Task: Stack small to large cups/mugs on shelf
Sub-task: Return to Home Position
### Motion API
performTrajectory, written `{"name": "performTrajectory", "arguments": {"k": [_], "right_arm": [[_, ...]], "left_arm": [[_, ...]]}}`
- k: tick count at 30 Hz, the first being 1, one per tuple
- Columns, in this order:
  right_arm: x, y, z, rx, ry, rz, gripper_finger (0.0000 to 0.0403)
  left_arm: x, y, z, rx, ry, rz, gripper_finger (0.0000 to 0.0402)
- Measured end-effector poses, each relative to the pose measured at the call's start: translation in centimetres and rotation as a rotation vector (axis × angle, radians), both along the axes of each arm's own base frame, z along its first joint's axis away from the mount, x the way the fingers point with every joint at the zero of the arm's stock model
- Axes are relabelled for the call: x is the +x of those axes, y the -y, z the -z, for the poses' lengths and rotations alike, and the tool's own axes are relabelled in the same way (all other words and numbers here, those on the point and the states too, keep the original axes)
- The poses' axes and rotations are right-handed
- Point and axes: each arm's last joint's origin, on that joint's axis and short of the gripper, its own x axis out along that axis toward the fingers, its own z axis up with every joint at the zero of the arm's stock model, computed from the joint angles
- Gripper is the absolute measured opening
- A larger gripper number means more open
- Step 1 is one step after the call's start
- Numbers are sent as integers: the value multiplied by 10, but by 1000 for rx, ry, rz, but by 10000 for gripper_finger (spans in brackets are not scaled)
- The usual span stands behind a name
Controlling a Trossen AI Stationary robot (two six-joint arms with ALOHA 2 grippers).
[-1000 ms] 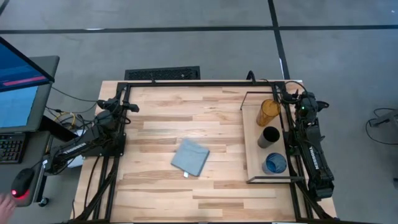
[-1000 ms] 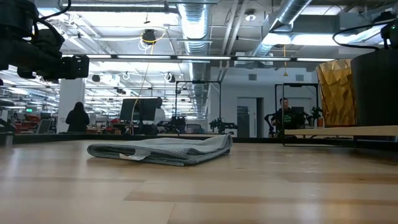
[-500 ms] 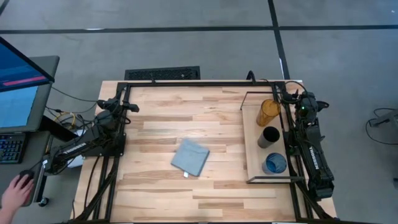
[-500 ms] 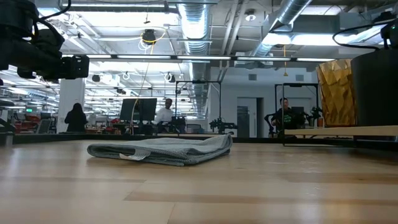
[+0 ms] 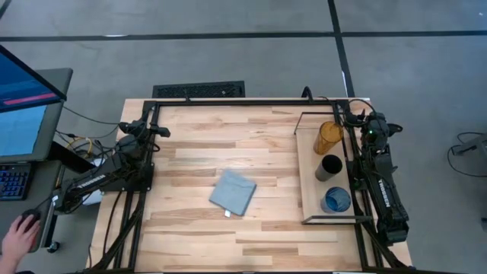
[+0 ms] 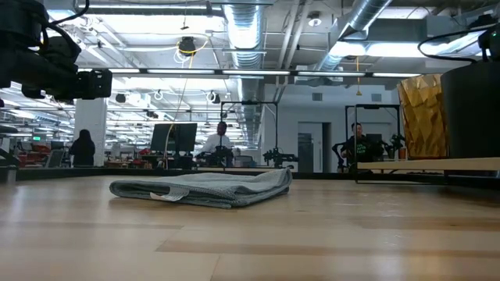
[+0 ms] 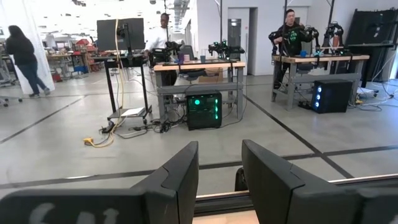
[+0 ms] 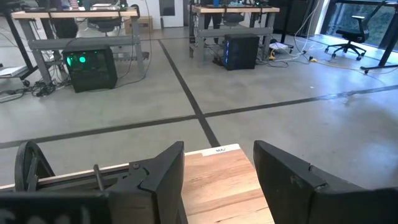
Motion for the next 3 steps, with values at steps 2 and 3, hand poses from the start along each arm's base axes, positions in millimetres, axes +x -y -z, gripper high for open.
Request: {"name": "performTrajectory", "arguments": {"k": [2, 3], "right_arm": [[0, 0, 0, 0, 0, 0, 214], [0, 0, 0, 0, 0, 0, 214]], "left_arm": [[0, 0, 0, 0, 0, 0, 114], [0, 0, 0, 0, 0, 0, 114]]}}
